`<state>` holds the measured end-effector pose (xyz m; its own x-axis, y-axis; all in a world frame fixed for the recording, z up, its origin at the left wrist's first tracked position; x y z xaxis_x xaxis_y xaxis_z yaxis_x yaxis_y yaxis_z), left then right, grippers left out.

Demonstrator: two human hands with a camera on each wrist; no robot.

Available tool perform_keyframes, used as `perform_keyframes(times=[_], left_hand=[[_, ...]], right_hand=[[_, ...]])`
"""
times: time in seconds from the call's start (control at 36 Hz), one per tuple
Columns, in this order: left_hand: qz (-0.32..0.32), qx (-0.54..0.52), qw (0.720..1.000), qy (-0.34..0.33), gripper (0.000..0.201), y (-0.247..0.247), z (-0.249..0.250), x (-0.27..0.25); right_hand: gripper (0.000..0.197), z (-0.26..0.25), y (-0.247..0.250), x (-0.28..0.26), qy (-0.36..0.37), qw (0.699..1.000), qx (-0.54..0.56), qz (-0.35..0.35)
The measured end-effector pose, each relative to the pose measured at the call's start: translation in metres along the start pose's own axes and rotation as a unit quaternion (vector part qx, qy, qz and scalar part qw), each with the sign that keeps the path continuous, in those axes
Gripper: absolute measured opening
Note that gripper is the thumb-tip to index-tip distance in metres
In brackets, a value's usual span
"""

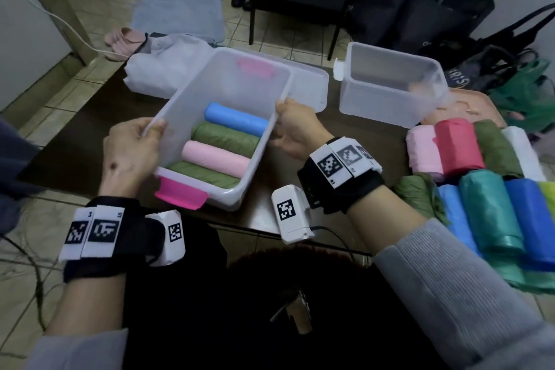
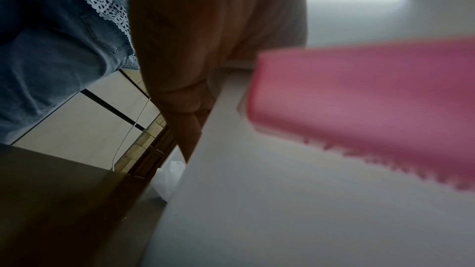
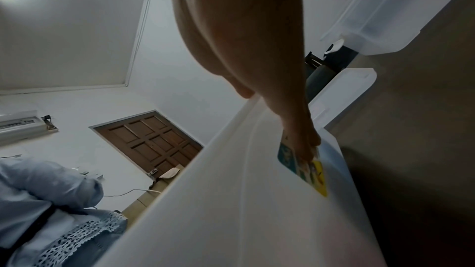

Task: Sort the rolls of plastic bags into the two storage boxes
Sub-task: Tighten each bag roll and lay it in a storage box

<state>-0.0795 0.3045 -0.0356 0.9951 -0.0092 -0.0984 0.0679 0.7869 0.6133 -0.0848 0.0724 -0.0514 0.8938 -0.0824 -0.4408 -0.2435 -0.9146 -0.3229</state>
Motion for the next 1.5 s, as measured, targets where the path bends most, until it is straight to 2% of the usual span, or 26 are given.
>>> perform_keyframes(times=[0.22, 0.31, 0.39, 0.47, 0.56, 0.64, 0.69, 0.81, 0.89, 0.94, 1.03, 1.14, 1.5], left_hand=[[-0.029, 0.011, 0.999, 0.03, 0.036, -0.001, -0.002, 0.004], [-0.024, 0.056, 0.998, 0.03, 0.037, -0.002, 0.004, 0.002], [0.037, 0.098, 0.994, -0.045, 0.045, 0.005, 0.02, -0.005], [0.097, 0.052, 0.981, -0.157, 0.043, 0.003, 0.057, -0.031], [0.08, 0.025, 0.966, -0.246, 0.037, -0.023, 0.099, -0.069], [-0.004, 0.005, 0.952, -0.306, 0.034, -0.078, 0.121, -0.094], [-0.085, -0.006, 0.946, -0.312, 0.037, -0.124, 0.122, -0.101], [-0.242, 0.04, 0.938, -0.247, 0.047, -0.209, 0.104, -0.107], [-0.286, 0.097, 0.929, -0.212, 0.051, -0.243, 0.091, -0.11], [-0.29, 0.129, 0.927, -0.201, 0.052, -0.255, 0.086, -0.112], [-0.267, 0.154, 0.929, -0.203, 0.052, -0.261, 0.081, -0.111], [-0.234, 0.188, 0.932, -0.205, 0.051, -0.265, 0.074, -0.106], [-0.202, 0.228, 0.928, -0.213, 0.052, -0.27, 0.061, -0.104]], right_hand=[[0.023, 0.003, 0.0, -0.002, -0.015, 0.999, -0.04, -0.024], [0.014, 0.0, 0.006, -0.007, 0.0, 0.998, -0.059, -0.028], [0.014, -0.005, 0.027, -0.015, 0.011, 0.994, -0.108, -0.001], [0.031, -0.009, 0.056, -0.027, 0.002, 0.989, -0.142, 0.047], [0.033, -0.015, 0.09, -0.042, -0.005, 0.98, -0.174, 0.099], [0.036, -0.03, 0.127, -0.062, 0.013, 0.944, -0.284, 0.167], [0.044, -0.039, 0.15, -0.078, 0.021, 0.91, -0.349, 0.223], [0.05, -0.05, 0.192, -0.118, -0.008, 0.826, -0.456, 0.33], [0.05, -0.054, 0.219, -0.143, -0.039, 0.76, -0.511, 0.401], [0.052, -0.051, 0.235, -0.154, -0.083, 0.727, -0.528, 0.432], [0.053, -0.043, 0.256, -0.164, -0.138, 0.698, -0.53, 0.462], [0.058, -0.03, 0.274, -0.165, -0.179, 0.69, -0.525, 0.465], [0.05, -0.023, 0.282, -0.151, -0.192, 0.649, -0.565, 0.472]])
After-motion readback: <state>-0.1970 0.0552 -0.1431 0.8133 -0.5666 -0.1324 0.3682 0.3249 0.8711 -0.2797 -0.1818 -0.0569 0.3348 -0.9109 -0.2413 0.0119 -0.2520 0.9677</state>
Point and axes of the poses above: each hand's wrist, its own x-axis towards the middle knuckle, its own y-axis out of the back of the hand, z = x × y, the point moved 5 cm from there along x, towards the middle knuckle, and after that the axes turned 12 degrees about -z, right-handed, at the moved point
